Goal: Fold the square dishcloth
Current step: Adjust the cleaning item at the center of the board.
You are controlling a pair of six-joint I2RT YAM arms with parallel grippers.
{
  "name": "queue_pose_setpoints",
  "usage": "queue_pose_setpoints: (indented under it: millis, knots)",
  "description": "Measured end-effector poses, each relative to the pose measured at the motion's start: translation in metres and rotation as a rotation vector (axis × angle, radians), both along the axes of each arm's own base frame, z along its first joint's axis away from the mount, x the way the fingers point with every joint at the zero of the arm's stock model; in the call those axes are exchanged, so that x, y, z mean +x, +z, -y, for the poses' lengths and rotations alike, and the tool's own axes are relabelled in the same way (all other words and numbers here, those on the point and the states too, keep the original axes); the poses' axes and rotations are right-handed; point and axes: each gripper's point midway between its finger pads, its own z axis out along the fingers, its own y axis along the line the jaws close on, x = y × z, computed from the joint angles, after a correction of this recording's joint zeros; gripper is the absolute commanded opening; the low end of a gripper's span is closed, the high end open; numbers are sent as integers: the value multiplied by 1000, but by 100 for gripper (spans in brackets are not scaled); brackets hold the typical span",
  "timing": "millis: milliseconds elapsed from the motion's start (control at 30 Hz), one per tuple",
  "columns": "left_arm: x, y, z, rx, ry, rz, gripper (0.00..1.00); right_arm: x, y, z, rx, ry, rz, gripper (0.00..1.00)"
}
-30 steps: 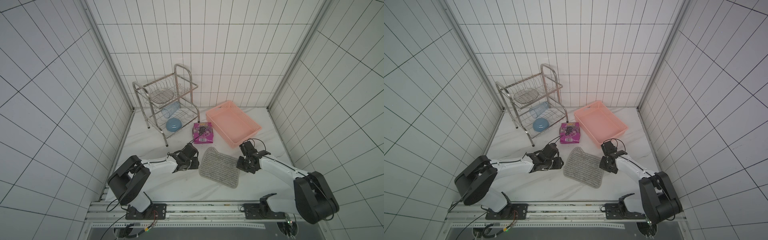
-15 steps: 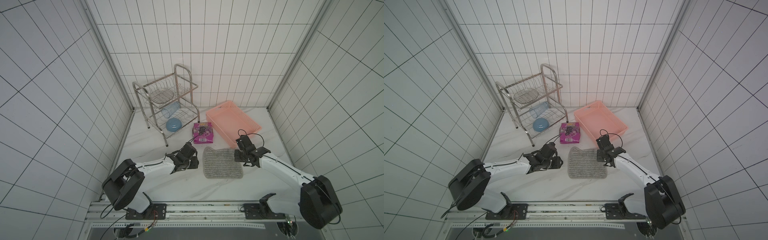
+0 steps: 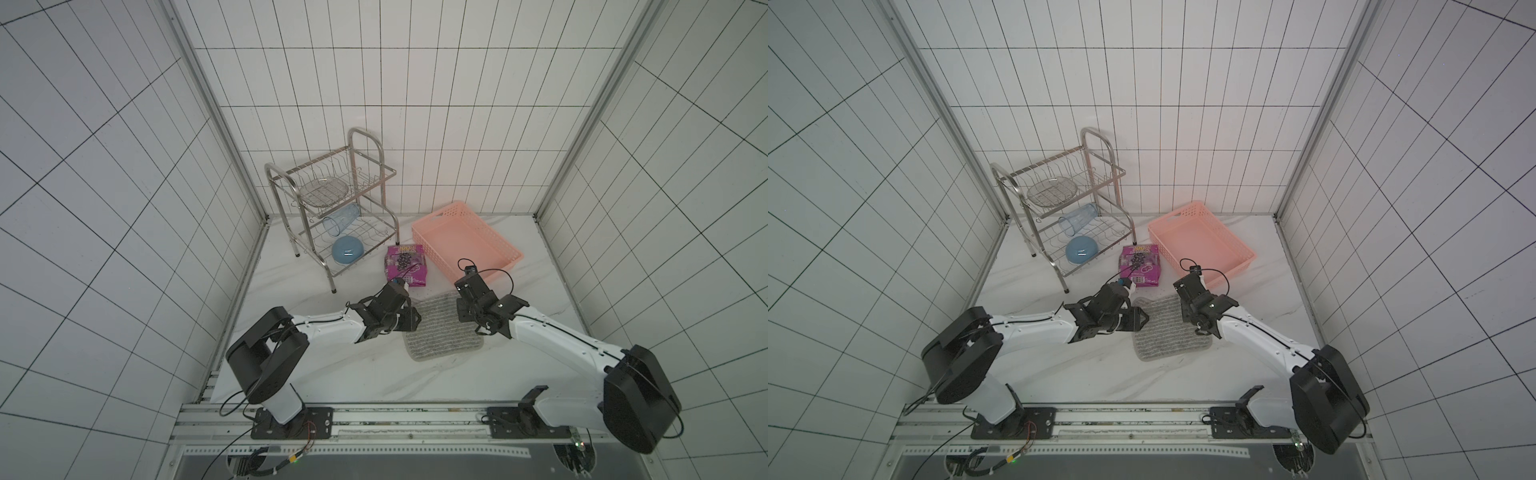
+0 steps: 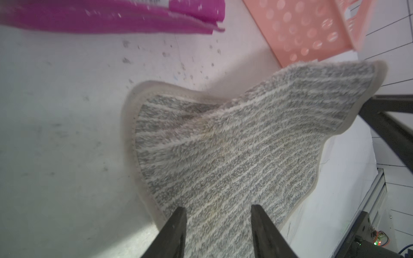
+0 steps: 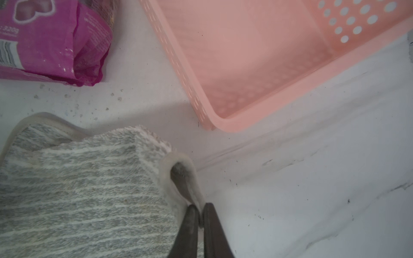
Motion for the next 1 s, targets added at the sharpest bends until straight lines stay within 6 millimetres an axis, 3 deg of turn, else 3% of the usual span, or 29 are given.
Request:
queue_pose_setpoints:
  millis: [167,467,667,867,1000]
  knots:
    - [-8,-19,-3,43,-7,-50,46,3,5,8,-29,-44,28,37]
    - [-1,-28,-29,35,36,-86,44,12,31,15,-14,-142,53,43]
    - [4,-28,-38,23,41,-90,43,11,12,12,143,-207,-89,53]
    - [2,-29,-43,25,33,-84,43,9,-1,-12,315,-210,-203,64]
    - [-1,-29,-49,29,36,-82,43,12,-18,-21,351,-226,-263,65]
